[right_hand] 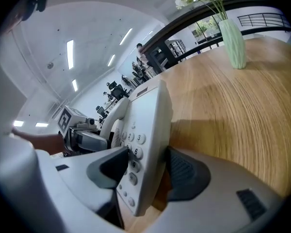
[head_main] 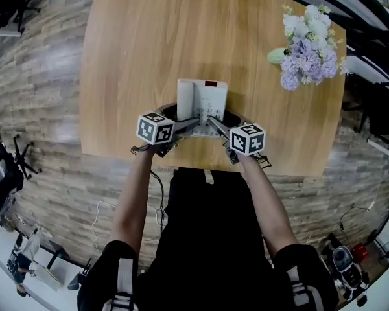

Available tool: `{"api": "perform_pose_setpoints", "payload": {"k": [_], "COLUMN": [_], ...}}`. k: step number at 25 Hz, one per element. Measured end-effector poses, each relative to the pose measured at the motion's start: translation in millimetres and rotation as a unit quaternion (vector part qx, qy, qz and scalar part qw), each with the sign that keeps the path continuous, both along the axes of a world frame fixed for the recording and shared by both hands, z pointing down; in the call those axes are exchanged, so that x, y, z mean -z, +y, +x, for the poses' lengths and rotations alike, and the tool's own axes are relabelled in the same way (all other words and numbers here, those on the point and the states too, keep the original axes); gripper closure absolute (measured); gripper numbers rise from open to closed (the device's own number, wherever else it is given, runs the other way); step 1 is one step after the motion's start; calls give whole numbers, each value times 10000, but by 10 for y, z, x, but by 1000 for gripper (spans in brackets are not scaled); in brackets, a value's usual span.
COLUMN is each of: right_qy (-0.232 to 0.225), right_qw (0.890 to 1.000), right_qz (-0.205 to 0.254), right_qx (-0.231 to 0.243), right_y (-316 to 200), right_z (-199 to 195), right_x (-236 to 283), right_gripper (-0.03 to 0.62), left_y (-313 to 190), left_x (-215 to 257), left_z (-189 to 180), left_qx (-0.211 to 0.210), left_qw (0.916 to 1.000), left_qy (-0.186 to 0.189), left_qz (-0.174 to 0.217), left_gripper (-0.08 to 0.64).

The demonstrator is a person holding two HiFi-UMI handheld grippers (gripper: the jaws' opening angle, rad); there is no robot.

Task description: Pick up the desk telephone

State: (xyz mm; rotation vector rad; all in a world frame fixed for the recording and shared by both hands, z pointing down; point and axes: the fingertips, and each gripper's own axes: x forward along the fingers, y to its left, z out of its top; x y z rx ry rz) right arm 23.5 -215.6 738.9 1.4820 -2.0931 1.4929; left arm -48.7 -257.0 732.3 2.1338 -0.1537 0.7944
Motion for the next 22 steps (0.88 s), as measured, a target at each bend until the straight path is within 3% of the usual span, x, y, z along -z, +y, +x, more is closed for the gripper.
{"api": "perform_pose_setpoints", "payload": {"k": [9, 22], "right_qy": [-66, 56], "right_qw": [9998, 9955], "right_qz": [149, 753], "right_qx": [100, 579], "right_y": [102, 198], "right_z": [-8, -26], "right_x": [176, 722], "right_gripper": [334, 336], "left_y": [79, 300], "left_x": [230, 745], "left_z": [-6, -104], "left_qx": [147, 985], "left_qw": [9995, 9937], "left_qy": [-14, 109], "left_qz": [274, 522], "left_gripper": [158, 158]}}
